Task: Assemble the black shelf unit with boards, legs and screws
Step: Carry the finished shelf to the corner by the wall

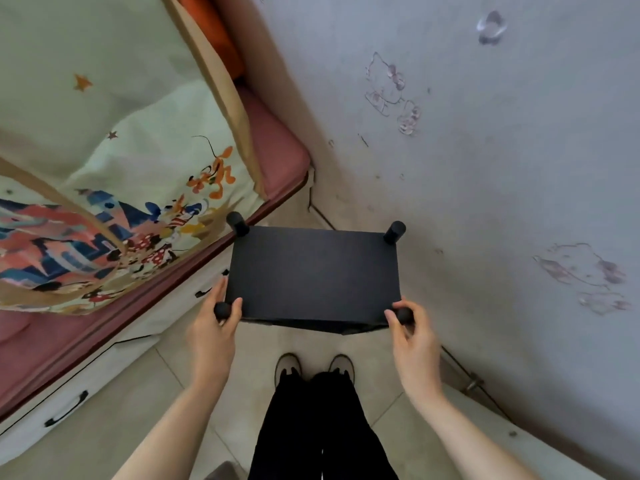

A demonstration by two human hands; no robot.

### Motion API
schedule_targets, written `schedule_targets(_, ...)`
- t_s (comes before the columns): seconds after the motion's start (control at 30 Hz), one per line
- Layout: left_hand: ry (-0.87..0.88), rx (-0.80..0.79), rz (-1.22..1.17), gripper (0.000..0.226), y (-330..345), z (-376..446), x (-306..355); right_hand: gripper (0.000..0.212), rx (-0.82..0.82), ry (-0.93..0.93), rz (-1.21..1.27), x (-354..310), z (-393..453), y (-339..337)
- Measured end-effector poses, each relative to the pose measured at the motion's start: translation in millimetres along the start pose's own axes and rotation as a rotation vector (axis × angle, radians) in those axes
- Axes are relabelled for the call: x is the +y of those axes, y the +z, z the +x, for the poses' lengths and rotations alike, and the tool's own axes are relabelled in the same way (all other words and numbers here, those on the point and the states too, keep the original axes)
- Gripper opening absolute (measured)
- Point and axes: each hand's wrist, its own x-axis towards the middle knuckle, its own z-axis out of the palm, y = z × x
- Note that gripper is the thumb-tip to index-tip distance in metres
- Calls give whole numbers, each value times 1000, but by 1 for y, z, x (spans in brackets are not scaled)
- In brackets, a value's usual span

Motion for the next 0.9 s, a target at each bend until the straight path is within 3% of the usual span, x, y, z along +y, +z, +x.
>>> schedule_targets(0.37,48,-66,-111,59,46,26,-45,21,143,118,57,48,10,13)
schedule_targets(0.53,11,-44,-158,59,50,28,-35,27,65,123,-64,50,3,11)
schedule_targets(0.67,-176,60,-194,71,55,16,-25,30,-25,241,-125,42,1,15)
schedule_targets(0.77,-455,119,-485,71,63,6,-14,42,-150,345,-203,28,5,17)
schedule_targets(0.83,-498,129,-606,70,64,5,-10,45,-211,269,-373,17,9,15)
schedule_targets(0.9,-484,111,-628,71,64,6,-8,42,-195,77,-544,4,19,16)
